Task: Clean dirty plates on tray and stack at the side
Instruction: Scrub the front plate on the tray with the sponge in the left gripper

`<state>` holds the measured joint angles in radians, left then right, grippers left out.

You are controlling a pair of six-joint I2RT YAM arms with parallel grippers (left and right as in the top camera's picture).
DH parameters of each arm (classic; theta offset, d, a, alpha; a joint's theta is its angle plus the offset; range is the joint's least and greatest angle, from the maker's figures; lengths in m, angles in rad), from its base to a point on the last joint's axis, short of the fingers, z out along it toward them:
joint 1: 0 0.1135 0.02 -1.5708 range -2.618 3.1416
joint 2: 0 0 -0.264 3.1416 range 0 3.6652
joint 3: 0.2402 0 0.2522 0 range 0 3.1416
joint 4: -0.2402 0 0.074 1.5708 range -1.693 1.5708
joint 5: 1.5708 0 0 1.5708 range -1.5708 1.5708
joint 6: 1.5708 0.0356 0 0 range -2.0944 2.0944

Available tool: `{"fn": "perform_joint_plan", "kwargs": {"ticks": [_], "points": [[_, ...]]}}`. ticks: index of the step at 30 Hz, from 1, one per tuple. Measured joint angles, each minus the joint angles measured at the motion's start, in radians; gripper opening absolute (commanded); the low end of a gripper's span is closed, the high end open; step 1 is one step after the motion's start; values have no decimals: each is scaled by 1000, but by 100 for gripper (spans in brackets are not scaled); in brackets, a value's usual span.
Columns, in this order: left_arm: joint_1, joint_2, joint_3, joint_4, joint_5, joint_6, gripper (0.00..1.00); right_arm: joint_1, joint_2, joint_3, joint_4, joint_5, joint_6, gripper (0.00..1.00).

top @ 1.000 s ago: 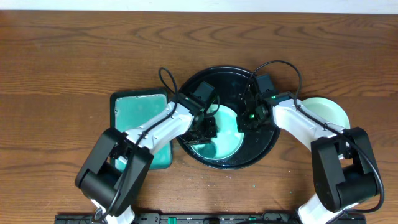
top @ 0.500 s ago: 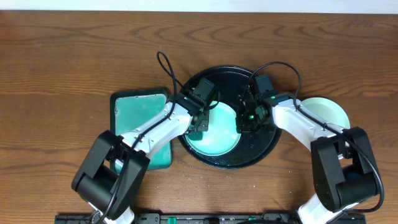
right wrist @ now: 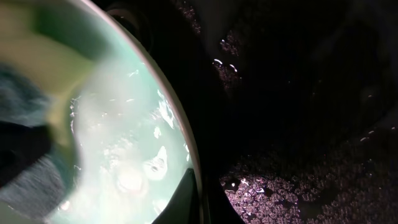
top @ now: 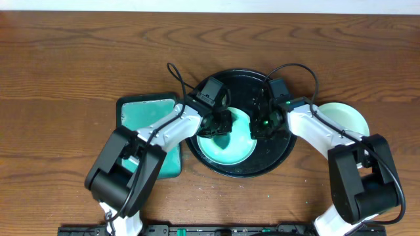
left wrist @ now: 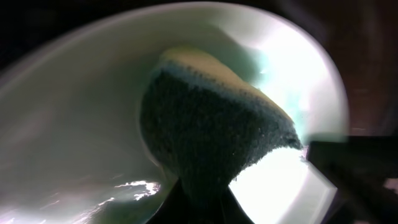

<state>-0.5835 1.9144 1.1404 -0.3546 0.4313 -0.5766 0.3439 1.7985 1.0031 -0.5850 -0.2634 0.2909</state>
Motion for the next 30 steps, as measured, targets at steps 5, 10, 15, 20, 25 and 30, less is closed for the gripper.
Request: {"fn": "perform_joint_plan", "kwargs": {"ticks": [5,10,15,20,25,30], "points": [[1,40,3,63,144,-11,8,25,-5,2,2,45,-4,1],[-19,55,3,90,203,-19,8,34,-6,2,4,62,-4,1],[-42,60,3,106,212,-34,8,37,-7,2,5,67,-4,1],[-39,60,18,47,200,-84,7,37,-7,2,4,68,-5,1],[-34,27,39,-117,92,-117,7,37,-7,2,4,68,-6,1],[-33,-47,25,-280,-141,-136,7,37,-7,2,5,68,-6,1]]}}
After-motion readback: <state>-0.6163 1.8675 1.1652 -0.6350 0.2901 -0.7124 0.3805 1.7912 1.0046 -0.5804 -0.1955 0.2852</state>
